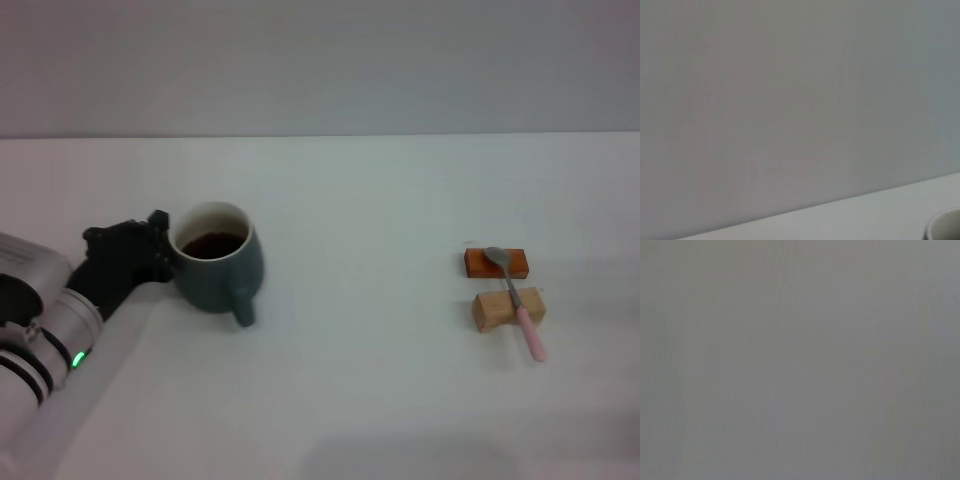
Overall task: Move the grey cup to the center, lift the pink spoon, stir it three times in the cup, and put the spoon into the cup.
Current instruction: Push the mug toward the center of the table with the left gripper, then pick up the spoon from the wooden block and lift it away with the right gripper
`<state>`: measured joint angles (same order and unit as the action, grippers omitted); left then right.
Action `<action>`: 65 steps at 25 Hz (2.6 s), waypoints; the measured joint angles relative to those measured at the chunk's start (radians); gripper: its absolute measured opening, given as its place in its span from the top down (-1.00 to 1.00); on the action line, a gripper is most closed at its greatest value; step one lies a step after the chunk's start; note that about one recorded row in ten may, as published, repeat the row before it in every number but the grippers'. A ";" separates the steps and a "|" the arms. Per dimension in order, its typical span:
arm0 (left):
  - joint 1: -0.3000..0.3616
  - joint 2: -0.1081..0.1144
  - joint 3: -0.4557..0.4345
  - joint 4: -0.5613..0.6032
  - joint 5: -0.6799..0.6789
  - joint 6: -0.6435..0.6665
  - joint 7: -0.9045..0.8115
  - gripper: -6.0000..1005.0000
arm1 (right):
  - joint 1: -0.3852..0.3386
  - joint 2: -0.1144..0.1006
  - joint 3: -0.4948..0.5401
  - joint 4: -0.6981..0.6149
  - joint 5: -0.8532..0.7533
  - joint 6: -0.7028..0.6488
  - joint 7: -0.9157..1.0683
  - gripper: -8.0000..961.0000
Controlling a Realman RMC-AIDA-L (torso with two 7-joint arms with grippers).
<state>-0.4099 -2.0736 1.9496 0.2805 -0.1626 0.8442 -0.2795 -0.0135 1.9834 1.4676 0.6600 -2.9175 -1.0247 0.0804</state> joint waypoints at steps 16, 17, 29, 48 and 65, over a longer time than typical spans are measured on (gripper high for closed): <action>0.093 -0.004 0.186 0.131 -0.010 0.007 -0.061 0.83 | 0.000 0.000 -0.005 -0.003 0.000 0.000 0.001 -0.10; 0.098 -0.005 0.188 0.136 -0.010 0.007 -0.061 0.83 | 0.000 0.000 -0.005 -0.003 0.000 0.000 0.001 -0.09; 0.050 -0.001 0.105 0.095 -0.016 -0.013 -0.057 0.81 | -0.010 0.003 -0.005 -0.003 0.000 -0.009 -0.001 -0.10; 0.020 -0.005 0.210 0.146 -0.010 -0.067 -0.097 0.79 | -0.009 0.006 -0.001 -0.007 0.000 -0.017 -0.001 -0.10; 0.067 0.007 -0.135 0.058 -0.076 0.078 -0.078 0.77 | -0.045 0.091 -0.033 0.042 0.000 -0.009 -0.003 -0.09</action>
<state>-0.3428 -2.0662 1.8141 0.3388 -0.2384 0.9223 -0.3570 -0.0584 2.0747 1.4350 0.7015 -2.9176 -1.0340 0.0777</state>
